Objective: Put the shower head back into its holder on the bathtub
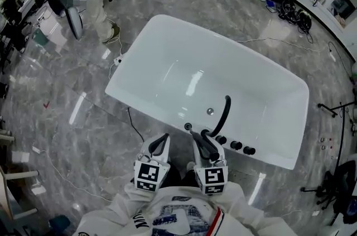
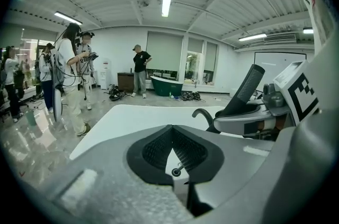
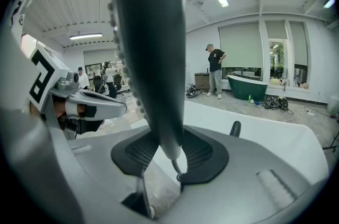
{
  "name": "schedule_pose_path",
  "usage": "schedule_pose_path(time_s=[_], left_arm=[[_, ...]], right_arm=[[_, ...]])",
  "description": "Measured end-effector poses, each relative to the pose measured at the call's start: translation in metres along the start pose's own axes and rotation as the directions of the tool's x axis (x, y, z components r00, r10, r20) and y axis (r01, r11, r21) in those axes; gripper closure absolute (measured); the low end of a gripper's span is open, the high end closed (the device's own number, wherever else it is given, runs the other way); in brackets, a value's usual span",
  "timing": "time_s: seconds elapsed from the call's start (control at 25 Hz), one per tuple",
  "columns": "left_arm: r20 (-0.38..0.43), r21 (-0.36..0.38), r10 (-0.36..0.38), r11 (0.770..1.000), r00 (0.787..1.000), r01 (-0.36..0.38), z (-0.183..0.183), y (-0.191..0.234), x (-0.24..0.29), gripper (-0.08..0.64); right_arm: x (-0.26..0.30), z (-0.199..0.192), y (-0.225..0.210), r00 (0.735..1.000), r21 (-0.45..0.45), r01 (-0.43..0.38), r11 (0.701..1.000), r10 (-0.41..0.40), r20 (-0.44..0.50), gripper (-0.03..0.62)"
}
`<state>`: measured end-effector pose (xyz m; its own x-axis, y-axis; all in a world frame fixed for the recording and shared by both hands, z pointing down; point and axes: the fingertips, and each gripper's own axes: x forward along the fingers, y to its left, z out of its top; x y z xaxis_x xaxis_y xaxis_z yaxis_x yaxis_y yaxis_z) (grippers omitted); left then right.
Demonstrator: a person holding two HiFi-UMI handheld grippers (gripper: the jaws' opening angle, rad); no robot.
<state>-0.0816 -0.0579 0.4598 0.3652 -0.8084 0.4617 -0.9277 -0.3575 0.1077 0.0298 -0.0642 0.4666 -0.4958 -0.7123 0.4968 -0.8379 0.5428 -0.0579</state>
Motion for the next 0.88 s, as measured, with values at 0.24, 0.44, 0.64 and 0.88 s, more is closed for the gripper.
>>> schedule_pose_path(time_s=[0.24, 0.44, 0.64, 0.88], left_arm=[[-0.002, 0.023, -0.076, 0.997, 0.997, 0.076, 0.001, 0.007, 0.008, 0.558], [-0.001, 0.038, -0.137, 0.990, 0.991, 0.137, -0.002, 0.011, 0.009, 0.558], [0.000, 0.050, -0.170, 0.984, 0.985, 0.170, -0.004, 0.016, 0.016, 0.558], [0.000, 0.033, -0.174, 0.984, 0.985, 0.173, -0.003, 0.016, 0.022, 0.558]], right_arm=[[0.005, 0.001, 0.003, 0.998, 0.024, 0.070, 0.997, -0.070, -0.004, 0.454], [0.007, -0.006, 0.010, 0.992, 0.049, 0.124, 0.991, -0.123, -0.014, 0.454], [0.009, -0.001, 0.004, 0.982, 0.055, 0.189, 0.980, -0.189, -0.005, 0.454], [0.012, -0.006, 0.006, 0.985, 0.057, 0.172, 0.984, -0.171, -0.021, 0.454]])
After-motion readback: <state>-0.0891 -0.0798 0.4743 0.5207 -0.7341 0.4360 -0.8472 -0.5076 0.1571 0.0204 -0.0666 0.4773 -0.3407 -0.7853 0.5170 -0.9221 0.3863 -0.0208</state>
